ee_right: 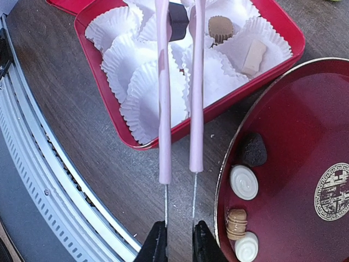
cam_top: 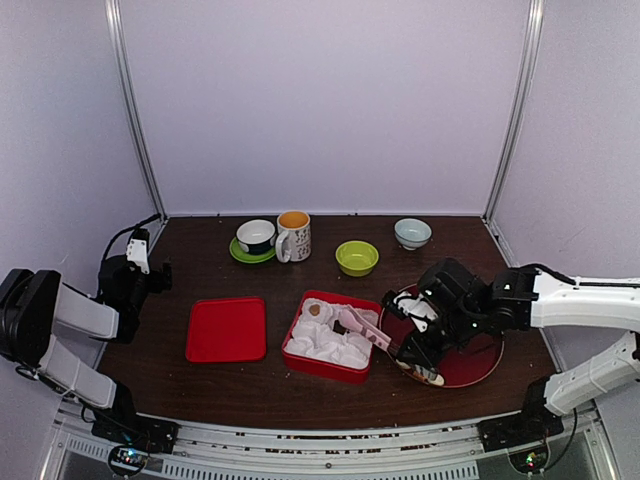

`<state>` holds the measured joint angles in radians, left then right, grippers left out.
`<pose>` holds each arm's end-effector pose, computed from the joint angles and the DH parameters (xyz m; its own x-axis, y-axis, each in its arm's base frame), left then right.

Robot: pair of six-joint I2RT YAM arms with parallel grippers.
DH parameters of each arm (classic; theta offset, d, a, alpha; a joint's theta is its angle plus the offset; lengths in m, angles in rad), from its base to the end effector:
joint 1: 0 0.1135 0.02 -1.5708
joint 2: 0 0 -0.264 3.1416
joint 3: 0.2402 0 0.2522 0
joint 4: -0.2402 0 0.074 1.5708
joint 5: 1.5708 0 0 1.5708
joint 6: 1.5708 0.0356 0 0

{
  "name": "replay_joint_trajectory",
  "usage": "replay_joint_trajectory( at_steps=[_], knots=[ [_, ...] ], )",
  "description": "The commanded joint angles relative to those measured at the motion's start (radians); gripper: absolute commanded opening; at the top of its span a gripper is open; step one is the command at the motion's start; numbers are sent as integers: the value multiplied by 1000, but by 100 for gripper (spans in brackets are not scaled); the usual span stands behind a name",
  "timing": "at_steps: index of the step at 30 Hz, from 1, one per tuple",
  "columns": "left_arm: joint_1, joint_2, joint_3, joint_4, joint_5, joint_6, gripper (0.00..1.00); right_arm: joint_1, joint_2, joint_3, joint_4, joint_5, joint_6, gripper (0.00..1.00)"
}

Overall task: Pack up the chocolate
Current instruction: Place the fake chocolate in the empty pocket of the box.

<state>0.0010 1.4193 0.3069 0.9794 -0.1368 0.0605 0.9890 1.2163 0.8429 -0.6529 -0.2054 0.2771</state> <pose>0.2507 0.0051 0.1669 -0.1406 0.0598 -0.9883 -0.1279 0.9887 0.0780 0.1229 0.2001 0.2345 -0.6918 -0.5644 -0.4505 -0.7140 0.6281 0.3095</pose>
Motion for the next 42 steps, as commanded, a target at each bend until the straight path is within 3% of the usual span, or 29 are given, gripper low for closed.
replay_joint_trajectory(
  at_steps=[1, 17, 29, 32, 36, 42],
  knots=[
    [9, 5, 11, 56, 8, -4, 98, 29, 46, 57, 65, -4, -22, 17],
    [9, 6, 12, 57, 8, -4, 98, 71, 271, 183, 152, 33, -35, 16],
    [10, 5, 12, 56, 8, -4, 98, 71, 288, 191, 165, 104, -22, 16],
    [10, 5, 12, 58, 8, -4, 98, 72, 302, 197, 164, 84, -27, 20],
    [8, 5, 11, 57, 8, -4, 98, 72, 309, 192, 165, 88, -30, 32],
    [9, 6, 11, 57, 8, -4, 98, 72, 273, 173, 183, 105, -25, 31]
  ],
)
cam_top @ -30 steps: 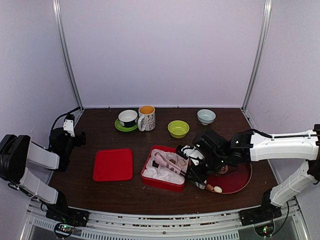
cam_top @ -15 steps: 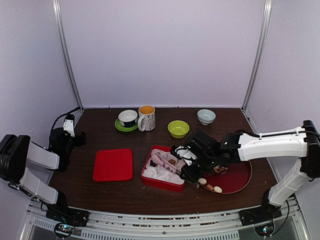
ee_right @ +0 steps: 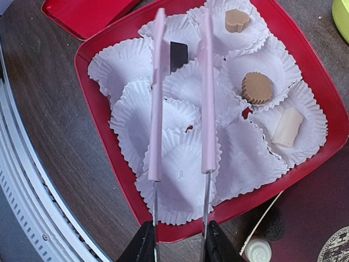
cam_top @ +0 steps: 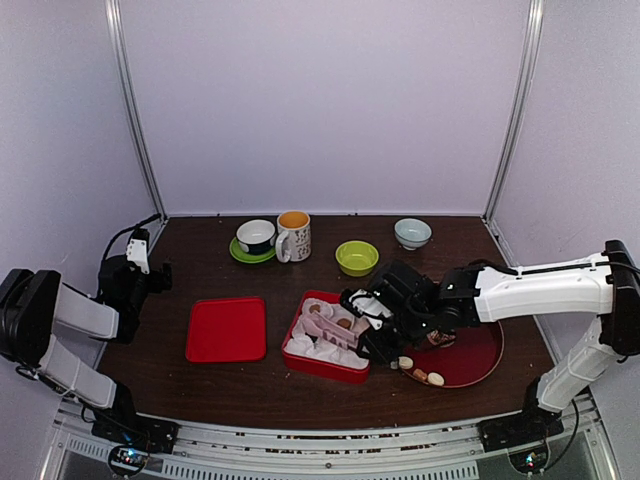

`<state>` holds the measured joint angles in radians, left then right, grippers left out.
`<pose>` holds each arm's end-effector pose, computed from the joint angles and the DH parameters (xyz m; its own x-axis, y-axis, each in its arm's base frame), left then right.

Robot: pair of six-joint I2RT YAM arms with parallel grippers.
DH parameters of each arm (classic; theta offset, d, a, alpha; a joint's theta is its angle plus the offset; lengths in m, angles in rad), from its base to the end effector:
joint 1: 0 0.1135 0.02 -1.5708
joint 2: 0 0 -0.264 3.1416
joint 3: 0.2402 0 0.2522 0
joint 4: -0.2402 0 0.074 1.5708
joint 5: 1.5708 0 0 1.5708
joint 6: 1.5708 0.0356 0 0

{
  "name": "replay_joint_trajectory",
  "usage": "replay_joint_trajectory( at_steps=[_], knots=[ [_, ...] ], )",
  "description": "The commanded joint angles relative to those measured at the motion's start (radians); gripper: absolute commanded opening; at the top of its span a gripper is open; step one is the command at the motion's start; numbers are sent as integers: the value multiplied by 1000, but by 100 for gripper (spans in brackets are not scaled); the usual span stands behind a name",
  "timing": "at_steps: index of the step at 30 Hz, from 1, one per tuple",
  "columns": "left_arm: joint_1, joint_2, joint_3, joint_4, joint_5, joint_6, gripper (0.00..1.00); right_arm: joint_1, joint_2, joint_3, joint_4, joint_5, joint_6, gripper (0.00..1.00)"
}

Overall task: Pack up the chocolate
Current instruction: Place the fake chocolate in the empty pocket of the box, then place the clamp on the plate.

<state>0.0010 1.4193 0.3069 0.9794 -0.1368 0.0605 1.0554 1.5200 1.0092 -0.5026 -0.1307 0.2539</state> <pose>0.2507 0.0051 0.1669 -0.1406 0.0598 -0.9883 -0.1279 0.9887 0.0780 0.1475 0.2698 0.2170 -0.6301 -0.6070 -0.4842 -0.7628 0.6004 0.2399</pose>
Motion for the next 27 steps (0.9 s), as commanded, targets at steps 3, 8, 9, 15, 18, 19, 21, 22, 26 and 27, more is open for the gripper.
replay_joint_trajectory(
  at_steps=[3, 8, 9, 15, 18, 19, 21, 22, 26, 27],
  knots=[
    [9, 6, 11, 57, 8, -4, 98, 5, -55, -7, 52, 35, 7, 30],
    [10, 6, 11, 58, 8, -4, 98, 5, -100, -32, 71, 45, 23, 28],
    [10, 5, 11, 57, 8, -4, 98, 5, -110, -39, 74, 49, 27, 28],
    [9, 6, 12, 57, 8, -4, 98, 6, -208, -93, 95, 102, 50, 27],
    [10, 5, 11, 58, 8, -4, 98, 3, -259, -127, 88, 148, 62, 26],
    [10, 5, 11, 57, 8, -4, 98, 4, -276, -136, 82, 165, 67, 24],
    [10, 5, 12, 57, 8, -4, 98, 1, -316, -161, 71, 207, 75, 23],
    [10, 5, 11, 59, 8, -4, 98, 0, -337, -176, 67, 219, 82, 23],
    [9, 5, 11, 57, 8, -4, 98, -29, -424, -234, 41, 281, 119, 22],
    [10, 6, 12, 57, 8, -4, 98, -38, -441, -247, 32, 291, 130, 22]
  ],
)
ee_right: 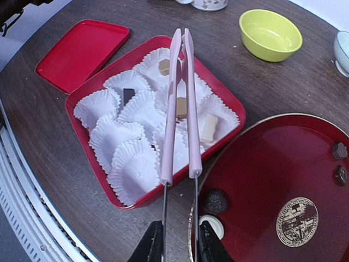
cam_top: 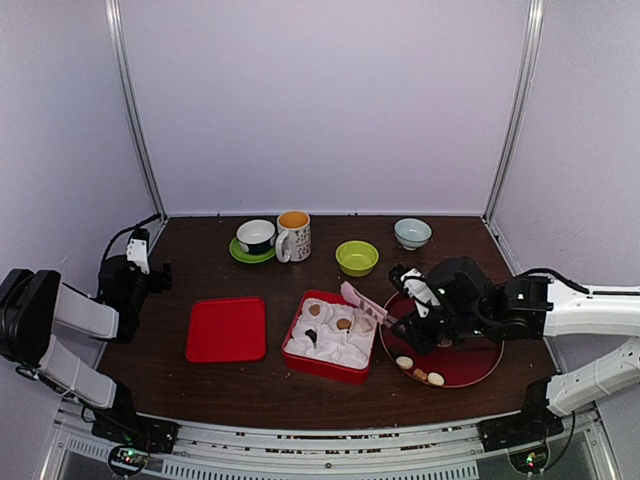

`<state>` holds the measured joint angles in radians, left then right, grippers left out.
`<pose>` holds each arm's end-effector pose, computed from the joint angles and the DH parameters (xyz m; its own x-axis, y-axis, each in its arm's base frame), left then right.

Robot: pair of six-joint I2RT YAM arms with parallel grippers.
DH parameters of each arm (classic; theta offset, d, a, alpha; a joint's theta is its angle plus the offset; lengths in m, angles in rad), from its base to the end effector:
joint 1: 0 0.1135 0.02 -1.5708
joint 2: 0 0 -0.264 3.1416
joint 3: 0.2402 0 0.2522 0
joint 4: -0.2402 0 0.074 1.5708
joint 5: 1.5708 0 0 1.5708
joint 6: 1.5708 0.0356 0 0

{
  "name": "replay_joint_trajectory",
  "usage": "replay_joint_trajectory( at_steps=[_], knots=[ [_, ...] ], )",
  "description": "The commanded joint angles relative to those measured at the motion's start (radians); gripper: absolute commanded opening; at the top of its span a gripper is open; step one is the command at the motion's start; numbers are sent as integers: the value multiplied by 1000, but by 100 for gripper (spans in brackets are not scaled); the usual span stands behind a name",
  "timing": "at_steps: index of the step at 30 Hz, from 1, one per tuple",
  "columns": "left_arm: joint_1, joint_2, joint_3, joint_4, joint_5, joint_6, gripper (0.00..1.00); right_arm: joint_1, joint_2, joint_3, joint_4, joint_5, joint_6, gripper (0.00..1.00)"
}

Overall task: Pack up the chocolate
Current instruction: Place the clamp on the plate.

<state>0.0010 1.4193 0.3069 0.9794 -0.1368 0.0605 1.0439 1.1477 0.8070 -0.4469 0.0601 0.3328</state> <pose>0.2507 0.0051 0.1669 -0.1406 0.0598 -0.9883 -0.1279 0.9887 0.0780 0.1224 0.2062 0.2513 -0.6117 -0.4030 -0.6807 -0.6789 0.7091 0.1903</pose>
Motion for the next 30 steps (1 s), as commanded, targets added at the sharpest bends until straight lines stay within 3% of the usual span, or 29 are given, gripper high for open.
replay_joint_trajectory(
  at_steps=[1, 11, 30],
  knots=[
    [10, 5, 11, 57, 8, -4, 98, -39, -85, -59, -35, 113, 64, 22],
    [9, 6, 11, 56, 8, -4, 98, -164, -157, -146, -102, 115, 151, 21],
    [10, 6, 11, 57, 8, -4, 98, -212, -119, -214, -93, 54, 237, 21]
  ],
)
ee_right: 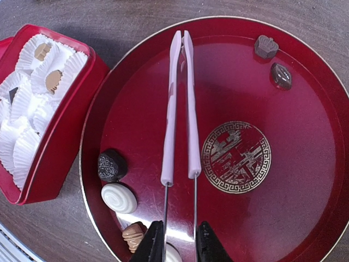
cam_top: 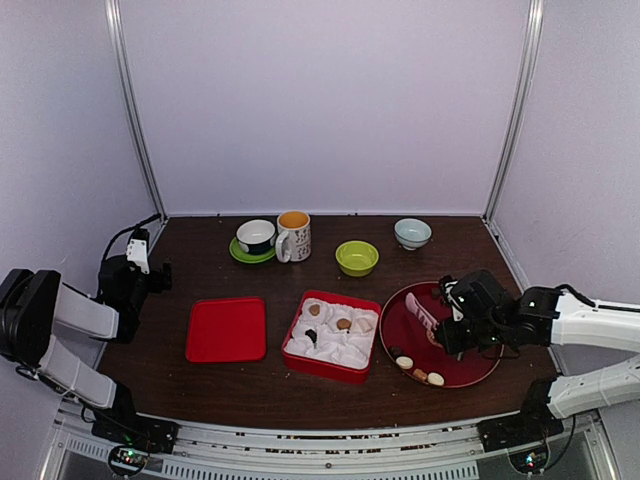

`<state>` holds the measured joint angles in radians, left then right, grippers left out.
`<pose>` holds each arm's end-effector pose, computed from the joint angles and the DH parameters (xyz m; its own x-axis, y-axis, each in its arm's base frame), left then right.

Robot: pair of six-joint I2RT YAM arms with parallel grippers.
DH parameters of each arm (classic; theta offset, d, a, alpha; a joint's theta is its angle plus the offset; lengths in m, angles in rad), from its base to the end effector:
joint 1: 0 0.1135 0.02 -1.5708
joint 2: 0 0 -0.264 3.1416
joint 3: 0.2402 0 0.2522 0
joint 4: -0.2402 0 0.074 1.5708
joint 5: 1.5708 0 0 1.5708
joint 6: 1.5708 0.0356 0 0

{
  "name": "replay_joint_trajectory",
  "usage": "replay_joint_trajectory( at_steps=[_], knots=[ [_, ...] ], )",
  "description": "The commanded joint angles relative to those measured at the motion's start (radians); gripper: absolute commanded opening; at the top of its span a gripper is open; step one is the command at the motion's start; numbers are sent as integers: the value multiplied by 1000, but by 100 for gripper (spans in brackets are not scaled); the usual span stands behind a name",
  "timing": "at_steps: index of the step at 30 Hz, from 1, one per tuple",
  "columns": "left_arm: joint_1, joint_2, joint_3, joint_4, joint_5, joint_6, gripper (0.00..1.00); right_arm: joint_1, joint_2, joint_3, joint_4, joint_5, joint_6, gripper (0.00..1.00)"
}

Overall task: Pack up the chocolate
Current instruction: Place the clamp on the plate.

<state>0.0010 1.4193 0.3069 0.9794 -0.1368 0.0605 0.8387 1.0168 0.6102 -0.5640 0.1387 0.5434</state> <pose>0.2507 0.0051 0.1669 -0.1406 0.0598 -0.9883 -0.1279 0.9887 0.0780 0.1317 0.1392 0.2061 -0.8260 -0.1530 -0.5424 -0.3006 0.9337 0.1944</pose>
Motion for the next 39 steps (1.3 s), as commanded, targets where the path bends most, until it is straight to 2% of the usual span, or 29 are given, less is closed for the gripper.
replay_joint_trajectory(
  at_steps=[1, 19, 39],
  knots=[
    [10, 6, 11, 57, 9, -4, 98, -6, 16, -19, 27, -32, 31, 21],
    [9, 6, 11, 58, 8, -4, 98, -5, 26, -96, 59, -145, 142, 23],
    [10, 6, 11, 56, 8, -4, 98, 43, 62, -96, 6, -126, 201, 25]
  ],
)
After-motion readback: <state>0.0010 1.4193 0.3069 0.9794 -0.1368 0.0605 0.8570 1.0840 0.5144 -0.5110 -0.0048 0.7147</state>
